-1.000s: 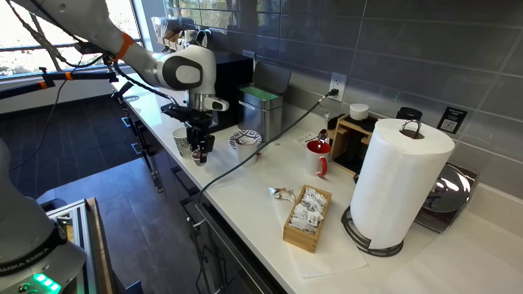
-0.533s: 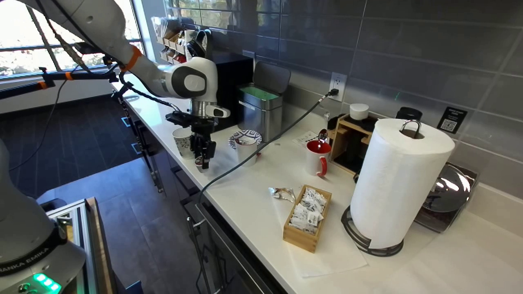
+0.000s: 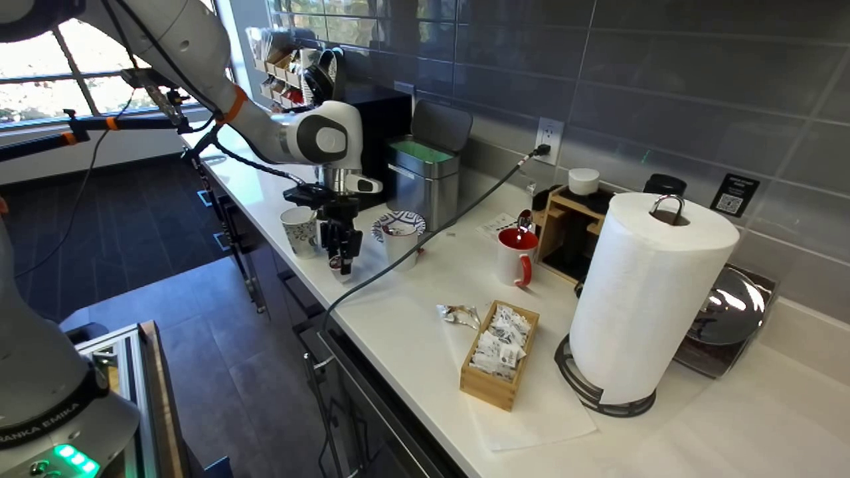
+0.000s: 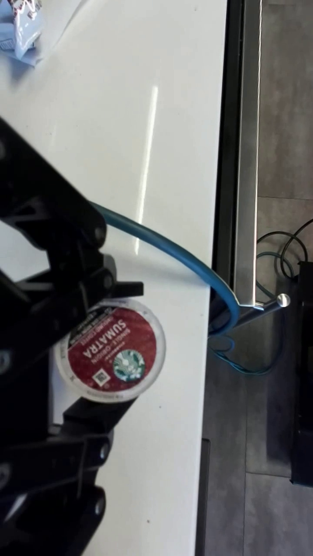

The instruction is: Place one coffee pod on the counter.

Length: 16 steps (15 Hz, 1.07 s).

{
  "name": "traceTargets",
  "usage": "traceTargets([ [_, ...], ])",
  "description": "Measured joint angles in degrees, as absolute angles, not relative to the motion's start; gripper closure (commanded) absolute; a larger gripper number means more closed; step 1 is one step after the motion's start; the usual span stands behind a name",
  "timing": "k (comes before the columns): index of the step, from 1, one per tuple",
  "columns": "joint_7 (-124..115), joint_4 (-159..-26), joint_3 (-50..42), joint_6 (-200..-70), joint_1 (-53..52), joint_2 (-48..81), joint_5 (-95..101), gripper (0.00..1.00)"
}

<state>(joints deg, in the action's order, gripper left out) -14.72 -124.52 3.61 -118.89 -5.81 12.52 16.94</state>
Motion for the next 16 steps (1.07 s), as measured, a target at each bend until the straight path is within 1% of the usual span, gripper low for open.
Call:
traceTargets([
  [2,-14.72,-123.63,3.44,-118.84,-5.83,13.72,17.02,0.74],
  [3,-14.72,-123.21,3.37,-118.79,-5.86,14.25,17.02,0.31],
  [6,-14.71,-121.94,3.28,-118.19,-6.0,15.63,17.02,0.1],
  [7,-14.71,-121.47,3.25,-117.64,-6.12,15.99,17.02,0.01],
  [16,-12.25,-118.75,3.39,-115.48,-6.72,15.51,15.39,0.0],
])
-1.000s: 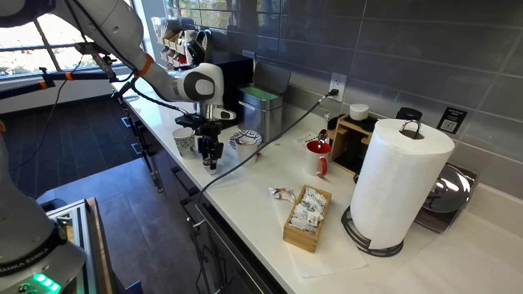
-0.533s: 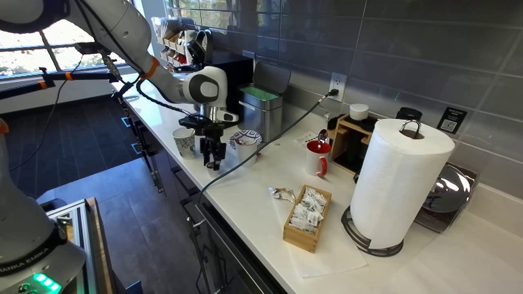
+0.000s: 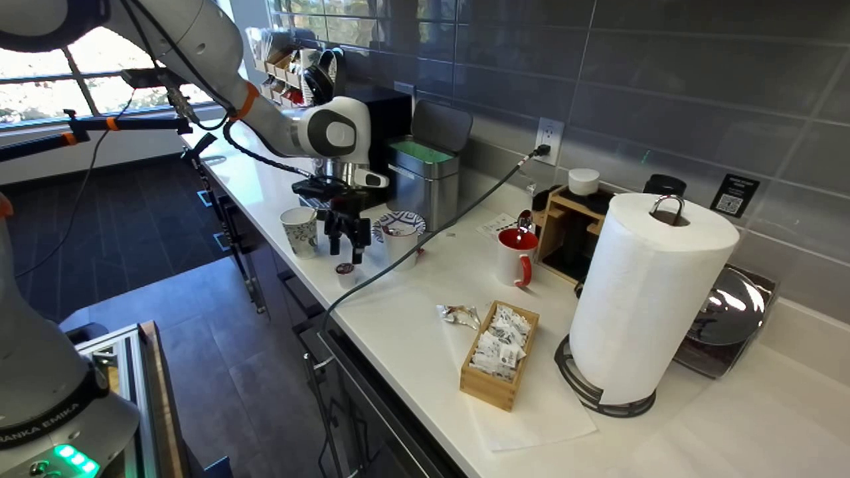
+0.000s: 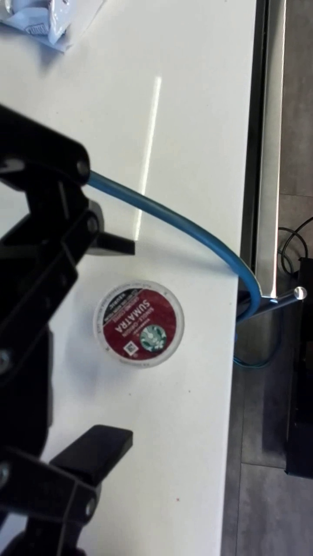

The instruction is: Place one coffee pod on the counter.

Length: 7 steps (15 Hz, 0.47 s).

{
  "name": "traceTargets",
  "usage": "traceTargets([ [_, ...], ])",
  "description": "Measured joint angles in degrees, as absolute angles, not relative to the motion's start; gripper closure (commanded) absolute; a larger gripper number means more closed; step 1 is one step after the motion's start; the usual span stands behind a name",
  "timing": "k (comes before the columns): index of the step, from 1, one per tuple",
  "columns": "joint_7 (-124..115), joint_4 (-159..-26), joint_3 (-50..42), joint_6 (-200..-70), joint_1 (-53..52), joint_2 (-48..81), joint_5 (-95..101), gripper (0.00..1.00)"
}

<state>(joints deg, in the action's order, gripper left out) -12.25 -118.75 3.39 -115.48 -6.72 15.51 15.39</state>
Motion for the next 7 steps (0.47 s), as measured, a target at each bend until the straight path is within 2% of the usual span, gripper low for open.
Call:
traceTargets([
  [7,-3.59,-120.15,2.06,-115.88,-3.1,3.63,9.99,0.0],
])
